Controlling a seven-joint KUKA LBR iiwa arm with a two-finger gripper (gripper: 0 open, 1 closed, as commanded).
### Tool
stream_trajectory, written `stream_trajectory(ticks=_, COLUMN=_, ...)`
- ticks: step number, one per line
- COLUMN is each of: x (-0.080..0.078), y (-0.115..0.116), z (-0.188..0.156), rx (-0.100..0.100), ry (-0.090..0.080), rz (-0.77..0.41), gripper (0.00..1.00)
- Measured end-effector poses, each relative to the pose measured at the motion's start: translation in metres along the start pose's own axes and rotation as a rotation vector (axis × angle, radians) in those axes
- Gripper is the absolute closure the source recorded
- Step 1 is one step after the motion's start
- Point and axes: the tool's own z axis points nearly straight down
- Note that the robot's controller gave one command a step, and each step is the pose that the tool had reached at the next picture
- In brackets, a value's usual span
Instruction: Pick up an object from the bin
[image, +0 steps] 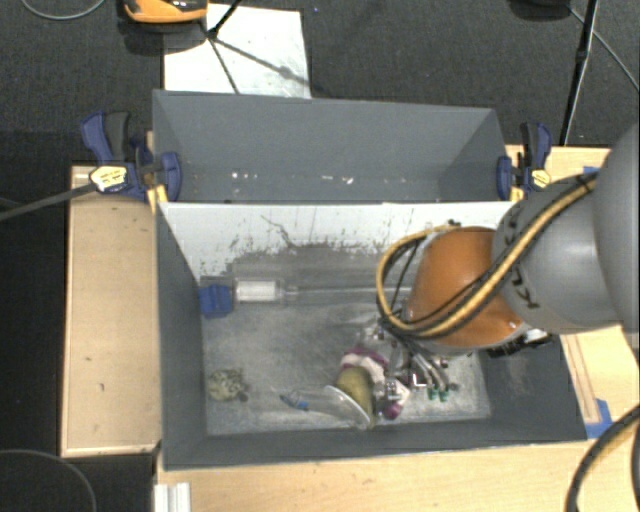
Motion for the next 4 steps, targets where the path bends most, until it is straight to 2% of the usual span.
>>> stream_trajectory(ticks=1, x=0.003, y=0.001, z=0.001, rx=-0.001, ry=0.008, rz=0.0, gripper=1.0)
stream_trajectory(ticks=2, x=-0.019, y=-0.01, z=-0.155, rx=0.0, ry=0.022, rz=0.01, gripper=1.0)
stream_trajectory(ticks=3, x=-0.017, y=-0.009, z=-0.15, rx=0.0, ry=0.031, rz=0.01, gripper=0.0)
stream_trajectory(ticks=4, x=0.002, y=-0.053, z=-0.061, rx=-0.001, ry=0.039, rz=-0.106, gripper=0.0)
